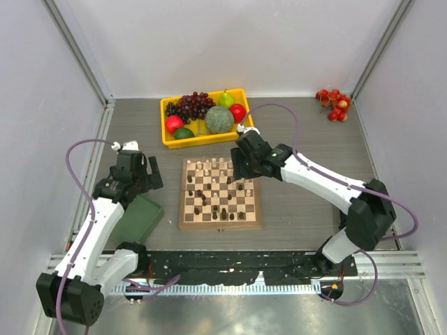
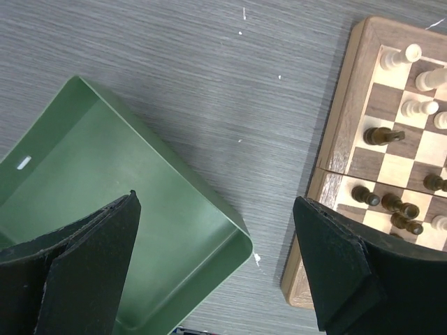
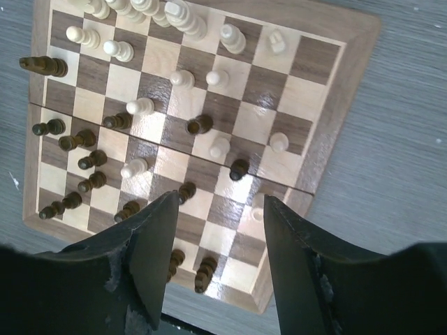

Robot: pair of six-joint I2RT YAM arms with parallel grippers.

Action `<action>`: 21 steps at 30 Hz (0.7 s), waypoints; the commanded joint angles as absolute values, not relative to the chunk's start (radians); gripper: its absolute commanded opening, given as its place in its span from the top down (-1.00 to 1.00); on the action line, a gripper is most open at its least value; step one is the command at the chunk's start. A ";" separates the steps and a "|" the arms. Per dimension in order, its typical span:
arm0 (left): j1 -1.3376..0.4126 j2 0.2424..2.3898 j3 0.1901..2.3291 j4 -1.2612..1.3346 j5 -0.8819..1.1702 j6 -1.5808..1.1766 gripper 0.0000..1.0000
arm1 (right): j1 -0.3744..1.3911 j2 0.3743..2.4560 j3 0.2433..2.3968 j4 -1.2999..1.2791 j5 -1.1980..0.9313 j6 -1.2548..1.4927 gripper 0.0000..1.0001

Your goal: Set up the chess pieces on the board

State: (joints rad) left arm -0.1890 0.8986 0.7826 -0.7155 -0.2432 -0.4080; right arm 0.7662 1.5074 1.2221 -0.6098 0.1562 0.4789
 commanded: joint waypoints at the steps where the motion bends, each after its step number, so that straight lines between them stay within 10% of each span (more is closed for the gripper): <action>1: -0.192 0.975 0.908 -0.802 -0.242 -0.437 -0.98 | 0.772 1.623 1.322 -0.601 0.106 0.453 -0.13; 21: -0.192 1.074 0.999 -0.749 -0.210 -0.311 -0.98 | 0.773 1.925 1.603 -0.680 0.066 0.348 0.13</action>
